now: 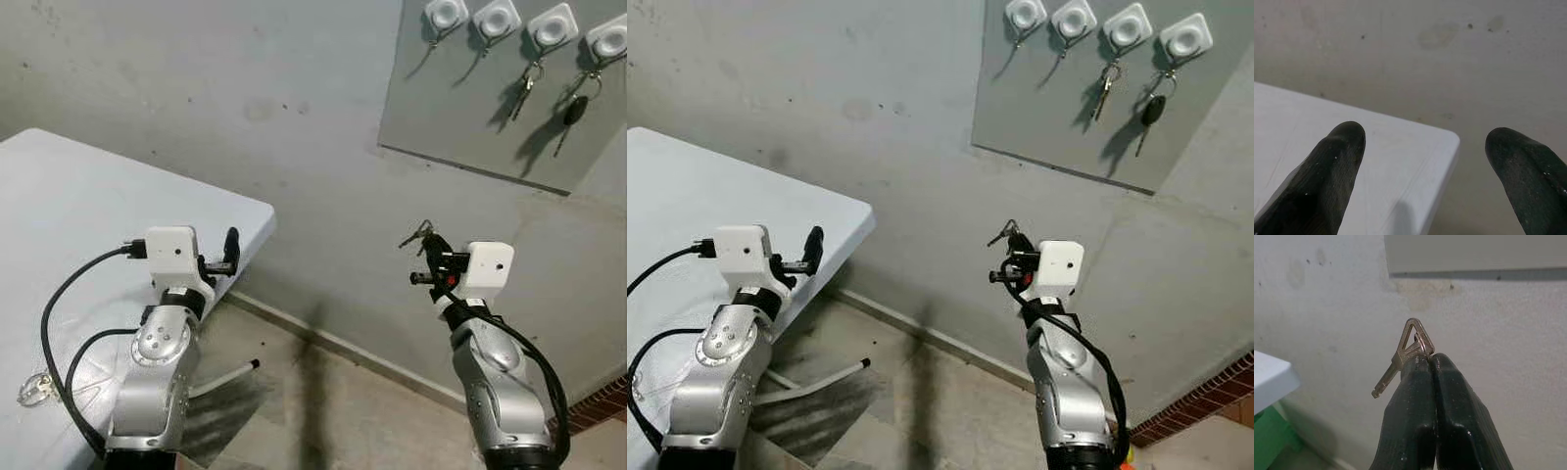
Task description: Hang keys on a hook
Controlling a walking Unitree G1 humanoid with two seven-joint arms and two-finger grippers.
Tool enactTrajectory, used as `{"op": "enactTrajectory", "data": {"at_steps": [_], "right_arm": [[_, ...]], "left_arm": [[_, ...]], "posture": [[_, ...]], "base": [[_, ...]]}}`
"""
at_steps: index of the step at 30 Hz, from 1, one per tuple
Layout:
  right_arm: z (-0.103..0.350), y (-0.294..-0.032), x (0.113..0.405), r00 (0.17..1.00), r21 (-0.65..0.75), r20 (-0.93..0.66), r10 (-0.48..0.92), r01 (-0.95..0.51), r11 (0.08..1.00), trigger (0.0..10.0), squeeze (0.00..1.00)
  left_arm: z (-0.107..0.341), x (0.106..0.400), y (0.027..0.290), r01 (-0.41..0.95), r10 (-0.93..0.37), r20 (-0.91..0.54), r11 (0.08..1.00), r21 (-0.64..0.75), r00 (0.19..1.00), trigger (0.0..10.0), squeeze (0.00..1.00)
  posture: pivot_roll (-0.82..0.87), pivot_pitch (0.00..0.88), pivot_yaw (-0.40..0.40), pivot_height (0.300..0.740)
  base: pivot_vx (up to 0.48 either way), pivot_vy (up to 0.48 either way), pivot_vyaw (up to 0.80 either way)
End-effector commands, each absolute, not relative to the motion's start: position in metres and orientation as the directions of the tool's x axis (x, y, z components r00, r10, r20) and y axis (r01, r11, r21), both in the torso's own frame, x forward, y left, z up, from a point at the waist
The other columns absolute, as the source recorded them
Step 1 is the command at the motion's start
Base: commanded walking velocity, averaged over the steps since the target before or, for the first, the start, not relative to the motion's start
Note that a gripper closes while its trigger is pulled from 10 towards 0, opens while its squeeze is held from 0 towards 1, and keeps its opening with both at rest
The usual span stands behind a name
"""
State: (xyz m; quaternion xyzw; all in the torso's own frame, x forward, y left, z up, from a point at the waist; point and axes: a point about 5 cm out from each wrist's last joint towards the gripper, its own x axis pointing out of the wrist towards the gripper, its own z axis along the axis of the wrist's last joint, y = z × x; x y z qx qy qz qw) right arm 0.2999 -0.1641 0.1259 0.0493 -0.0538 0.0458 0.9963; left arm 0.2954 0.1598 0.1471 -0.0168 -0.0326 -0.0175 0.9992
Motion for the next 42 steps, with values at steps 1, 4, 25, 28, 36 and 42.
{"op": "enactTrajectory", "data": {"at_steps": [1,4,25,28,36,42], "right_arm": [[0.133,-0.164,0.299,0.985,0.086,0.147,0.087,-0.1,0.991,10.0,0.0],[0.134,-0.164,0.3,0.985,0.079,0.151,0.088,-0.1,0.992,10.0,0.0],[0.211,-0.131,0.357,0.902,0.003,0.361,0.238,-0.257,0.966,10.0,0.0],[0.217,-0.131,0.361,0.897,0.001,0.373,0.237,-0.256,0.967,10.0,0.0],[0.236,-0.151,0.379,0.893,0.0,0.411,0.181,-0.199,0.98,10.0,0.0],[0.242,-0.163,0.386,0.901,-0.005,0.405,0.157,-0.169,0.986,10.0,0.0]], "left_arm": [[0.146,0.297,0.16,0.053,-0.052,0.056,0.998,-0.019,0.997,10.0,0.0],[0.147,0.297,0.16,0.06,-0.059,0.06,0.998,-0.014,0.996,10.0,0.0],[0.177,0.313,0.093,0.416,-0.427,0.143,0.904,0.101,0.893,10.0,0.0],[0.183,0.316,0.094,0.416,-0.428,0.159,0.903,0.107,0.89,10.0,0.0],[0.215,0.324,0.096,0.424,-0.448,0.237,0.893,0.149,0.862,10.0,0.0],[0.226,0.324,0.096,0.416,-0.445,0.272,0.896,0.158,0.854,10.0,0.0]], "posture": [[-0.08,0.076,0.062,0.74],[-0.08,0.075,0.059,0.74],[-0.07,0.084,0.031,0.74],[-0.07,0.084,0.03,0.74],[-0.06,0.076,0.02,0.74],[-0.06,0.076,0.014,0.74]], "base": [[0.0,0.0,0.0],[0.0,0.0,0.0],[0.0,0.0,0.0],[0.0,0.0,0.0],[0.0,0.0,0.0],[0.0,0.0,0.0]]}}
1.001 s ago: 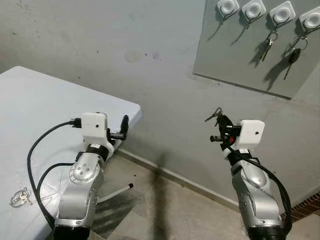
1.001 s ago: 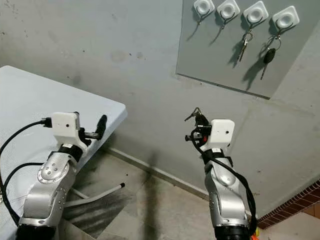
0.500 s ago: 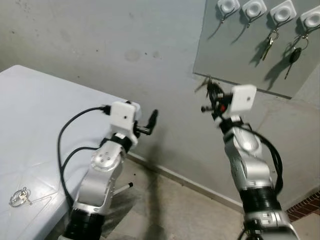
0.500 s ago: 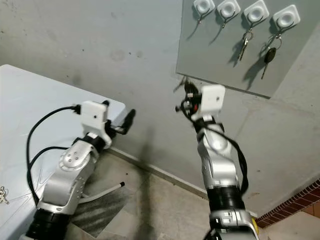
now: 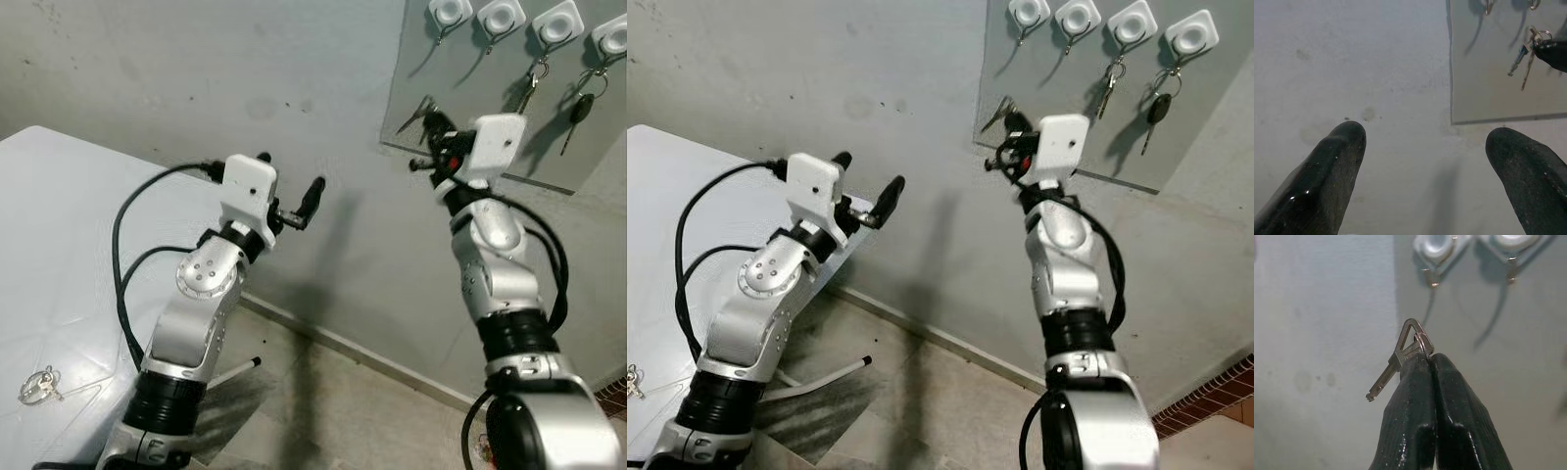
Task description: Hang keys on a hook
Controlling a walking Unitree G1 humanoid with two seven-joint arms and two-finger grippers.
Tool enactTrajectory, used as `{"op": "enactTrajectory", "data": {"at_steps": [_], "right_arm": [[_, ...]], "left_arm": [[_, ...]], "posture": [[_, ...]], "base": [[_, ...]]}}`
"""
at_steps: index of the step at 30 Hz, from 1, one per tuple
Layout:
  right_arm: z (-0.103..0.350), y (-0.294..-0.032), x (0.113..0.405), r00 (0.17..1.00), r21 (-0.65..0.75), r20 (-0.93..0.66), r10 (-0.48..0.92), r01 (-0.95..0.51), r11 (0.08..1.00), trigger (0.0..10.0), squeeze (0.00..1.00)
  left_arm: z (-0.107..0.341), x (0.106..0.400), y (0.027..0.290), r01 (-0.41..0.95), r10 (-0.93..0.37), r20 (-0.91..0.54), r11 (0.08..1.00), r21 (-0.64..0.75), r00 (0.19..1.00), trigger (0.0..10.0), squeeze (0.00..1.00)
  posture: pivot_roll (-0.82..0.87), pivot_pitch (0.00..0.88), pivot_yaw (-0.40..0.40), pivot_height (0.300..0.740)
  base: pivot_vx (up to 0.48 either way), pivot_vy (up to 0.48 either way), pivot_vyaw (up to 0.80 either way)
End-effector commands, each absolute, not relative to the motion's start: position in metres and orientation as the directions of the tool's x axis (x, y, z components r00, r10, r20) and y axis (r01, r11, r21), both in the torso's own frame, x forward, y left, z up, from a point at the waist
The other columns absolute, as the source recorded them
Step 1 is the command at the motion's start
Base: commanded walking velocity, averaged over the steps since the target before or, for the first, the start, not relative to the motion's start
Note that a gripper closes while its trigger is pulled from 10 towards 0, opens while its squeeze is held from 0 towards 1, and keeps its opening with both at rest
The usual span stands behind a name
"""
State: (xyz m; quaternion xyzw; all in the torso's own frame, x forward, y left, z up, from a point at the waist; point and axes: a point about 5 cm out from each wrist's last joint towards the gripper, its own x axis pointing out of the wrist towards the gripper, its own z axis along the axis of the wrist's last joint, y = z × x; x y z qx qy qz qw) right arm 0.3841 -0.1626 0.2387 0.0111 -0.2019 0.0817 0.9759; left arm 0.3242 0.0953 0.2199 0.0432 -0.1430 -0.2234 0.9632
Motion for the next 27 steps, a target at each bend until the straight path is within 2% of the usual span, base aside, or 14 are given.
{"op": "enactTrajectory", "data": {"at_steps": [1,8,10,16,24,27], "right_arm": [[0.242,-0.163,0.386,0.9,-0.005,0.406,0.156,-0.169,0.986,10.0,0.0],[0.244,-0.168,0.39,0.9,0.028,0.408,0.153,-0.18,0.983,10.0,0.0],[0.256,-0.171,0.393,0.883,0.083,0.418,0.214,-0.271,0.959,10.0,0.0],[0.267,-0.177,0.398,0.874,0.157,0.428,0.23,-0.322,0.934,10.0,0.0],[0.275,-0.189,0.401,0.879,0.229,0.434,0.198,-0.32,0.919,10.0,0.0],[0.274,-0.192,0.403,0.885,0.323,0.428,0.182,-0.338,0.884,10.0,0.0]], "left_arm": [[0.226,0.324,0.096,0.416,-0.444,0.273,0.896,0.159,0.853,10.0,0.0],[0.229,0.324,0.097,0.414,-0.44,0.273,0.898,0.148,0.856,10.0,0.0],[0.239,0.318,0.091,0.434,-0.466,0.309,0.885,0.168,0.829,10.0,0.0],[0.244,0.312,0.08,0.469,-0.503,0.313,0.864,0.181,0.806,10.0,0.0],[0.248,0.308,0.078,0.472,-0.506,0.315,0.862,0.183,0.803,10.0,0.0],[0.248,0.308,0.079,0.471,-0.504,0.313,0.863,0.182,0.805,10.0,0.0]], "posture": [[-0.06,0.076,0.013,0.74],[-0.05,0.078,0.009,0.74],[-0.06,0.083,0.003,0.74],[-0.05,0.09,0.003,0.74],[-0.05,0.092,0.002,0.74],[-0.04,0.092,0.0,0.74]], "base": [[0.0,0.0,0.0],[0.0,0.0,0.0],[0.0,0.0,0.0],[0.0,0.0,0.0],[0.0,0.0,0.0],[0.0,0.0,0.0]]}}
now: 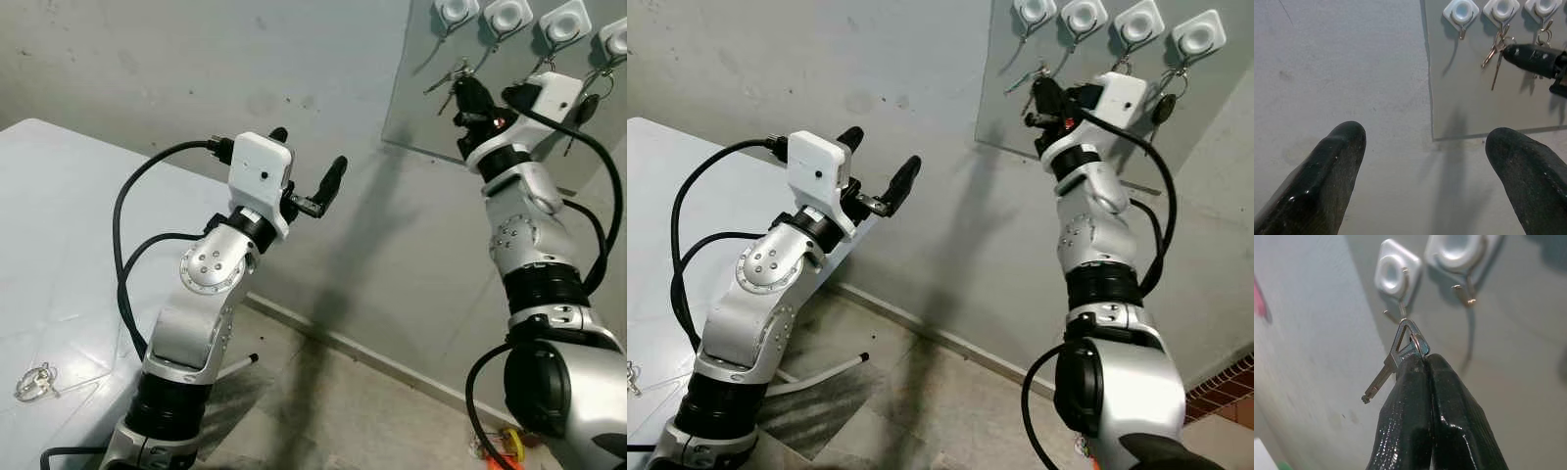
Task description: Hang keys on a hook
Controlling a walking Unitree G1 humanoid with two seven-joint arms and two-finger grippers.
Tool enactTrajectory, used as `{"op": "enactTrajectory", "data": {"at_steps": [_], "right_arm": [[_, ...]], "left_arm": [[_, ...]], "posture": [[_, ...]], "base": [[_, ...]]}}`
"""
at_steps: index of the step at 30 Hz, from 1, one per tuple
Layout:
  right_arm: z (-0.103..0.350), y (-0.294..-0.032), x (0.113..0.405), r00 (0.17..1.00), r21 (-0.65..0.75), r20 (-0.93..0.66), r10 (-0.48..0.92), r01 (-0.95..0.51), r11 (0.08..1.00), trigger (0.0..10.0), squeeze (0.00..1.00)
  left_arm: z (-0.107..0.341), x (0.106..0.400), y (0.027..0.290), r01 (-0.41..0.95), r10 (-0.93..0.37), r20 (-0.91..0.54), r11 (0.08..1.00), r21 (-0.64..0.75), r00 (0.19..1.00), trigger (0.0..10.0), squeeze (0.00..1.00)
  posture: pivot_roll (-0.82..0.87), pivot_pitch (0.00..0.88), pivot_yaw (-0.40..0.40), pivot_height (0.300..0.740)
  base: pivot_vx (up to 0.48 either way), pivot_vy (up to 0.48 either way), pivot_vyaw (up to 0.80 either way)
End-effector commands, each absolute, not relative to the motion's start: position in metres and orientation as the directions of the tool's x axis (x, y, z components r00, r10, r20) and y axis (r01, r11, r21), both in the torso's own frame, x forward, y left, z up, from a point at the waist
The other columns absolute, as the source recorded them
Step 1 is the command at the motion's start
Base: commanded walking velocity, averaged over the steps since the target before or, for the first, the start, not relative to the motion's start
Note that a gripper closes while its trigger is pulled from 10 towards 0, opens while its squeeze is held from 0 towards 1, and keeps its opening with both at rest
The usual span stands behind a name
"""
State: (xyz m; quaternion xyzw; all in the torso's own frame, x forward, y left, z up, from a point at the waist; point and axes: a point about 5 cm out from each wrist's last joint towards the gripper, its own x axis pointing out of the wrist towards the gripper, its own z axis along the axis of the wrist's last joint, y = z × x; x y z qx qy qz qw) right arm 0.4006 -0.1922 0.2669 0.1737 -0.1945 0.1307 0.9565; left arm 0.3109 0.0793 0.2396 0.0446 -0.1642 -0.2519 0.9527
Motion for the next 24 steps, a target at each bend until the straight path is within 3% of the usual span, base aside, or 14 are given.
{"op": "enactTrajectory", "data": {"at_steps": [1,10,24], "right_arm": [[0.274,-0.192,0.403,0.885,0.323,0.428,0.182,-0.338,0.884,10.0,0.0],[0.286,-0.188,0.405,0.859,0.376,0.448,0.249,-0.434,0.819,10.0,0.0],[0.3,-0.199,0.407,0.844,0.448,0.489,0.22,-0.459,0.767,10.0,0.0]], "left_arm": [[0.248,0.308,0.079,0.471,-0.504,0.313,0.863,0.182,0.805,10.0,0.0],[0.253,0.306,0.078,0.47,-0.507,0.324,0.862,0.19,0.799,10.0,0.0],[0.254,0.295,0.063,0.527,-0.573,0.317,0.819,0.226,0.756,10.0,0.0]], "posture": [[-0.04,0.092,0.0,0.74],[-0.05,0.096,-0.005,0.74],[-0.04,0.107,-0.011,0.74]], "base": [[0.0,0.0,0.0],[0.0,0.0,0.0],[0.0,0.0,0.0]]}}
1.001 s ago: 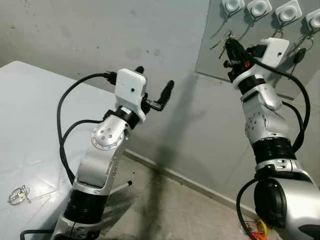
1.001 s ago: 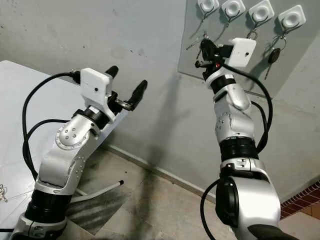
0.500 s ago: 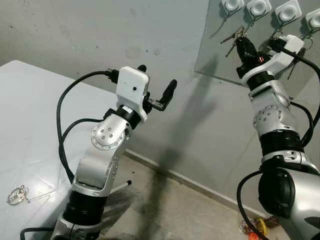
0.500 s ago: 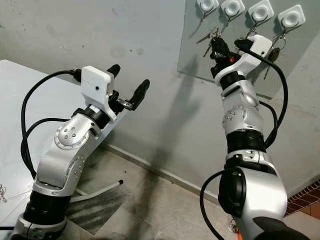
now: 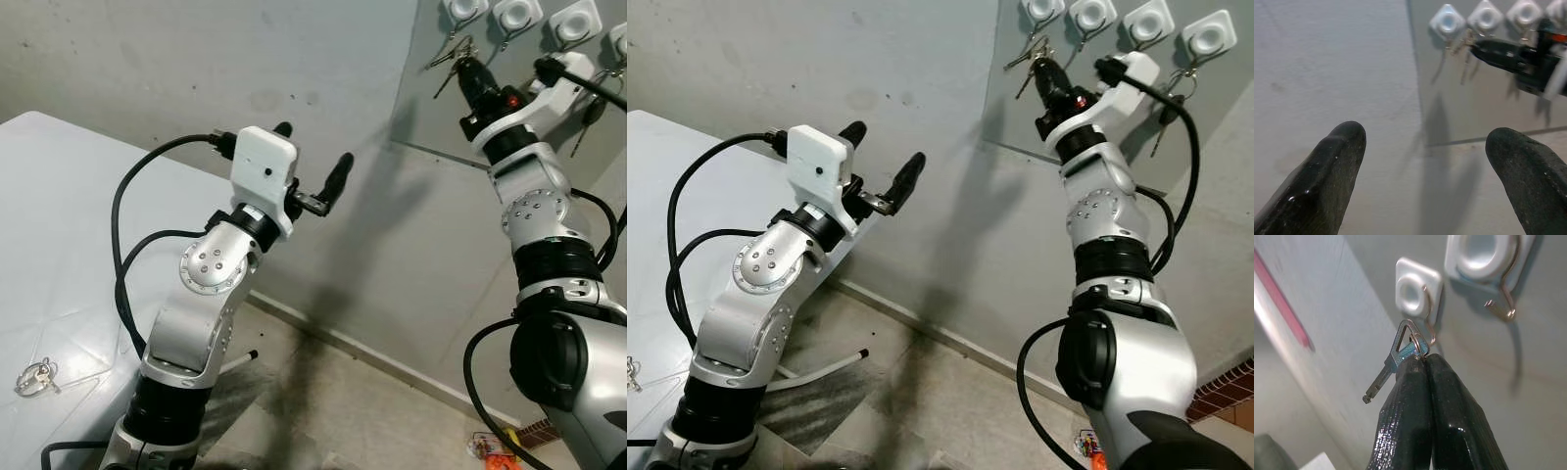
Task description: Hang keys on a hook
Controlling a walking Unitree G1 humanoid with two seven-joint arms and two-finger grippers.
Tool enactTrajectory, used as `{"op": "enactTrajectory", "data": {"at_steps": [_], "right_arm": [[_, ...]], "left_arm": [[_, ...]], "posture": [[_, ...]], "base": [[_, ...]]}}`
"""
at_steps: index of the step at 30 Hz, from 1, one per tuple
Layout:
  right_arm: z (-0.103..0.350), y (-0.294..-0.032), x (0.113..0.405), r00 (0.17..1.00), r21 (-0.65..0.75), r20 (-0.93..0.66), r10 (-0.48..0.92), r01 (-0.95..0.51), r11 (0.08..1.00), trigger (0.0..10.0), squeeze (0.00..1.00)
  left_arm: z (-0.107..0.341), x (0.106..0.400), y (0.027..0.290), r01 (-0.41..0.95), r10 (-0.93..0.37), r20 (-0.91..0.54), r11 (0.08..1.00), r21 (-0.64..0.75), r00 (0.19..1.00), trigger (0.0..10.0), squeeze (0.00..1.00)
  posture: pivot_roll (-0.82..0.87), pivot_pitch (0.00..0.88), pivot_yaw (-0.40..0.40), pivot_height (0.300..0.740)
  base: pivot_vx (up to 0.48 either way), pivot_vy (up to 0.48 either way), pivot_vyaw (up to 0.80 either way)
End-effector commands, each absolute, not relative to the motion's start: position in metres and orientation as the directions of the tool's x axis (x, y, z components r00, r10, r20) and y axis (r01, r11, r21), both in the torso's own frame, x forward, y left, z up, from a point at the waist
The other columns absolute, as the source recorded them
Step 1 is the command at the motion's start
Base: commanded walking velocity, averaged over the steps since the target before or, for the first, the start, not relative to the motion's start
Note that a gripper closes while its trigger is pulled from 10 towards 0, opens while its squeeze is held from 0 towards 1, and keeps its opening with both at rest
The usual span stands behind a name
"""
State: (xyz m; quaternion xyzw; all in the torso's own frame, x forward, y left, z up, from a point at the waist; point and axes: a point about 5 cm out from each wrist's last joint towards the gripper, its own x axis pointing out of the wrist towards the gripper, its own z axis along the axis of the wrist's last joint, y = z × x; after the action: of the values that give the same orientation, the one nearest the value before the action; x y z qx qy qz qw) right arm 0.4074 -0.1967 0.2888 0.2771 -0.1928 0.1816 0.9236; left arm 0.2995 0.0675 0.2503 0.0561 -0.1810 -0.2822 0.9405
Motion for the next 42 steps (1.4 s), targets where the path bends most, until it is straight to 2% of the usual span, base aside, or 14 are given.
{"op": "enactTrajectory", "data": {"at_steps": [1,13,23,42], "right_arm": [[0.3,-0.2,0.407,0.843,0.459,0.494,0.214,-0.462,0.759,10.0,0.0],[0.292,-0.214,0.401,0.82,0.501,0.533,0.209,-0.505,0.703,10.0,0.0],[0.284,-0.224,0.401,0.844,0.589,0.508,0.171,-0.485,0.647,10.0,0.0],[0.295,-0.217,0.403,0.818,0.581,0.53,0.221,-0.541,0.609,10.0,0.0]], "left_arm": [[0.254,0.294,0.061,0.534,-0.581,0.315,0.814,0.229,0.75,10.0,0.0],[0.256,0.291,0.056,0.559,-0.609,0.312,0.793,0.242,0.729,10.0,0.0],[0.259,0.292,0.057,0.555,-0.604,0.316,0.797,0.24,0.732,10.0,0.0],[0.262,0.293,0.06,0.539,-0.585,0.326,0.811,0.227,0.742,10.0,0.0]], "posture": [[-0.04,0.108,-0.011,0.74],[-0.04,0.114,-0.004,0.74],[-0.05,0.129,0.0,0.74],[-0.04,0.151,-0.009,0.74]], "base": [[0.0,0.0,0.0],[0.0,0.0,0.0],[0.0,0.0,0.0],[0.0,0.0,0.0]]}}
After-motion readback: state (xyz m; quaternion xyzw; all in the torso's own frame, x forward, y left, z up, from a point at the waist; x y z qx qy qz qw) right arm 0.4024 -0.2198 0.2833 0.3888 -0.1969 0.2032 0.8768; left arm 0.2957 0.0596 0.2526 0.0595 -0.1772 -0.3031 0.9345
